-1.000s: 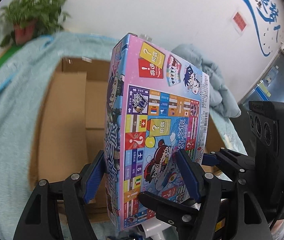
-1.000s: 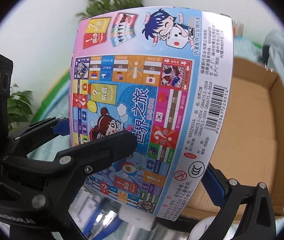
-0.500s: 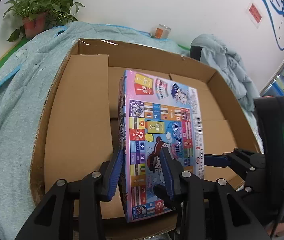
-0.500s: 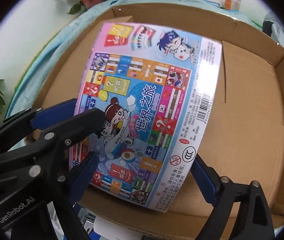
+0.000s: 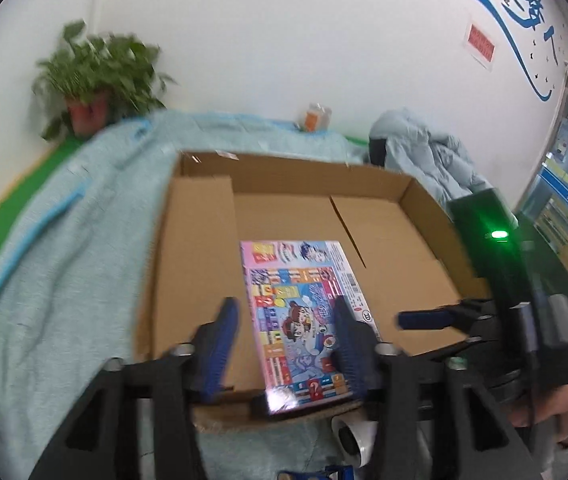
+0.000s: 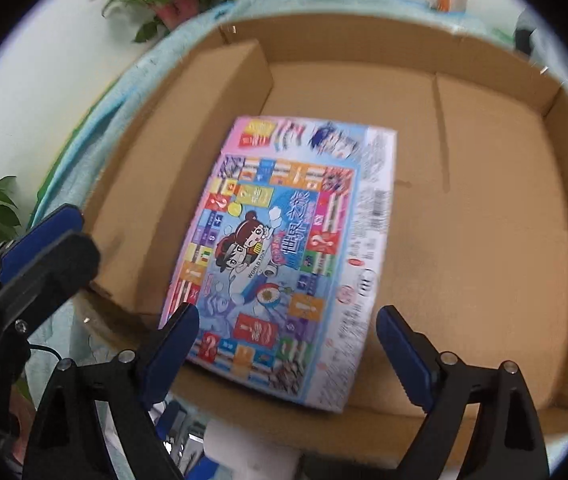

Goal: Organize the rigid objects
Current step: 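Open the left tool and withdraw it from the tray, then grasp the silver metal can with the left tool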

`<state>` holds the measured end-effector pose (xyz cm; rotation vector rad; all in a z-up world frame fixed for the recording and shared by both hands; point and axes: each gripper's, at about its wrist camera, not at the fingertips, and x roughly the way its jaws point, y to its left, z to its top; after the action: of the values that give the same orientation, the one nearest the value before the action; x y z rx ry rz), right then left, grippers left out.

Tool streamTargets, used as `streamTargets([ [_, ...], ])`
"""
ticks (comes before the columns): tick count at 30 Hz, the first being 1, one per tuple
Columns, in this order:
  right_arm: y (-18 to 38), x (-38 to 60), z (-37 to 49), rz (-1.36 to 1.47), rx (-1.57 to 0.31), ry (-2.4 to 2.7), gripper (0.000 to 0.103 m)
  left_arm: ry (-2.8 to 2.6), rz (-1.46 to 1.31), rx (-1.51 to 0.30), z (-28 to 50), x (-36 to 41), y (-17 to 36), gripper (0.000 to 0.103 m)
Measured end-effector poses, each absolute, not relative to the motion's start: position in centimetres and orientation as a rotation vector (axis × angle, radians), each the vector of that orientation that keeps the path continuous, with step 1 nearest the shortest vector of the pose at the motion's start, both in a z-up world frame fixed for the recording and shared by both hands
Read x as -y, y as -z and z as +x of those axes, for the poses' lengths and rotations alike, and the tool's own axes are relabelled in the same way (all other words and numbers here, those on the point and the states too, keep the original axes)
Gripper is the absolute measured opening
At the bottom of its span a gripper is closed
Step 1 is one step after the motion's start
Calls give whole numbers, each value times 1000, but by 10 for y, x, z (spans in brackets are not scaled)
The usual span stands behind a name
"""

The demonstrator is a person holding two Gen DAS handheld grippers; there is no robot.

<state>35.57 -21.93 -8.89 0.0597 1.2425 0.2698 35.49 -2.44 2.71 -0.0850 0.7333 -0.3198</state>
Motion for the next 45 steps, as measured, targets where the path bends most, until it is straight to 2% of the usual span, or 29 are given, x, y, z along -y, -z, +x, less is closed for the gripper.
streamTargets([
  [1, 79, 222, 346, 35, -1208, -257, 91, 301, -90, -710, 347, 23, -31, 77],
  [2, 70, 224, 335, 18, -1176, -245, 91, 281, -103, -670, 336, 21, -36, 93],
  [3, 62, 228, 322, 9, -1144, -236, 91, 264, -120, -613, 321, 20, -42, 103],
  [11, 20, 247, 221, -5, -908, -244, 91, 189, -58, -501, 239, 43, -59, 102],
  [12, 20, 250, 213, 26, -897, -260, 90, 188, -61, -503, 231, 48, -59, 98],
  [13, 18, 254, 205, 51, -879, -279, 85, 189, -63, -505, 224, 52, -60, 88],
  [14, 15, 254, 202, 50, -854, -290, 68, 199, -63, -516, 220, 55, -60, 50],
  [15, 12, 254, 196, 15, -827, -275, 56, 216, -56, -546, 216, 59, -60, 8],
  [16, 8, 254, 195, -7, -811, -257, 39, 213, -55, -568, 214, 62, -56, 0],
  [19, 5, 261, 183, 16, -805, -261, 39, 192, -71, -610, 203, 68, -54, 2],
  [20, 5, 262, 181, 12, -814, -266, 50, 190, -71, -619, 203, 71, -52, 8],
  [21, 6, 262, 179, 5, -812, -265, 61, 177, -69, -632, 200, 73, -52, 38],
  [22, 5, 263, 176, 1, -799, -264, 86, 164, -73, -641, 198, 75, -51, 63],
  [23, 6, 264, 172, 2, -788, -265, 90, 158, -87, -637, 196, 76, -52, 103],
  [25, 8, 266, 166, 9, -795, -266, 90, 166, -142, -612, 190, 73, -52, 101],
  [29, 15, 271, 165, 37, -828, -259, 90, 173, -135, -683, 193, 74, -45, 101],
  [45, 26, 258, 167, -24, -829, -216, 90, 183, -86, -783, 210, 74, -28, 101],
])
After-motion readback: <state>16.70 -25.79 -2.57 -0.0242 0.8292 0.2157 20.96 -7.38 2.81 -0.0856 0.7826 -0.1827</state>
